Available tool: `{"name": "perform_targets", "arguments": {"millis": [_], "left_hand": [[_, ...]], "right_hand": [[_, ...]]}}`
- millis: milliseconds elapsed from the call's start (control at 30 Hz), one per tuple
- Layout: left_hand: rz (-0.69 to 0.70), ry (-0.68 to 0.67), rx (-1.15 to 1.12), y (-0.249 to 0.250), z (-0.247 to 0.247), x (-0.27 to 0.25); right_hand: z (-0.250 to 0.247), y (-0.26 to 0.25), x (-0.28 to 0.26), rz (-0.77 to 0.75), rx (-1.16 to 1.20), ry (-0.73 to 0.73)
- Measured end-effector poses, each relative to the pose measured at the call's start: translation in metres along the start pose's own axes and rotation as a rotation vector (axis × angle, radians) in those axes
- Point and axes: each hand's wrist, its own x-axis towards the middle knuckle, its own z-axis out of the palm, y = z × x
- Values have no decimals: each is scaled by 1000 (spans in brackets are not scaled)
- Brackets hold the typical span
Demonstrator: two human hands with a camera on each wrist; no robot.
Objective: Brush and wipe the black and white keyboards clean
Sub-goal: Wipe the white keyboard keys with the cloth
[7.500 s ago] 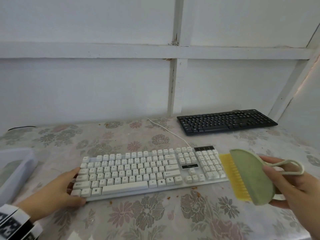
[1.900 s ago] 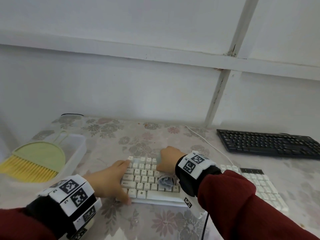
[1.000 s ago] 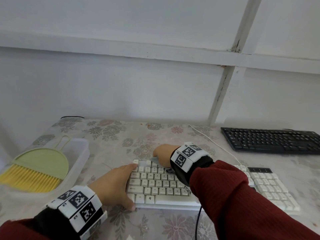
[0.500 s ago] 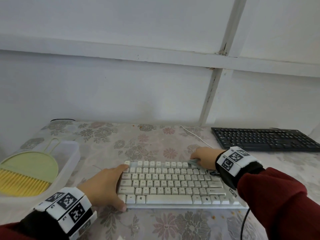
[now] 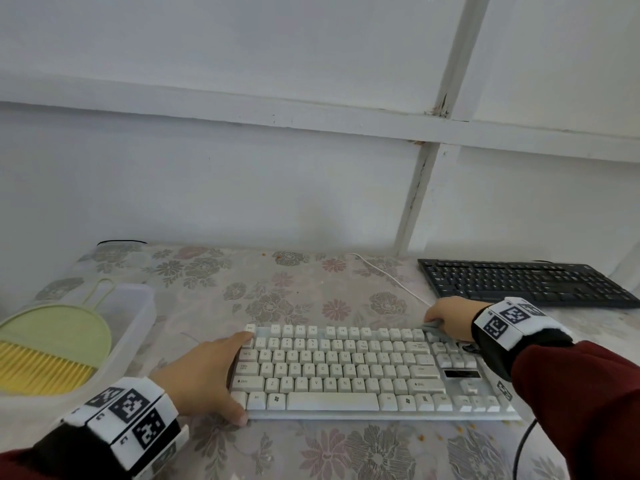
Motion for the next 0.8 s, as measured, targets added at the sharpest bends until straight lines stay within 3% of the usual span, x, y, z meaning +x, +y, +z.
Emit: {"name": "perform_targets", "arguments": {"millis": [100, 233, 400, 500, 633, 800], "left_hand": [[11, -8, -37, 1, -1, -1], [16, -11, -78, 3, -1, -2], [13, -16, -153, 5, -3, -3], [22, -12, -190, 5, -6, -2], [40, -11, -206, 5, -6, 0], [26, -34, -176, 2, -5, 1]], "right_hand": [[-19, -18, -6, -17, 90, 68], [-48, -87, -15, -218, 213, 146], [-56, -181, 10, -443, 231, 129], [-49, -214, 34, -497, 200, 112], [-39, -225, 47, -469, 162, 104], [-38, -205, 48, -445, 90, 74]]}}
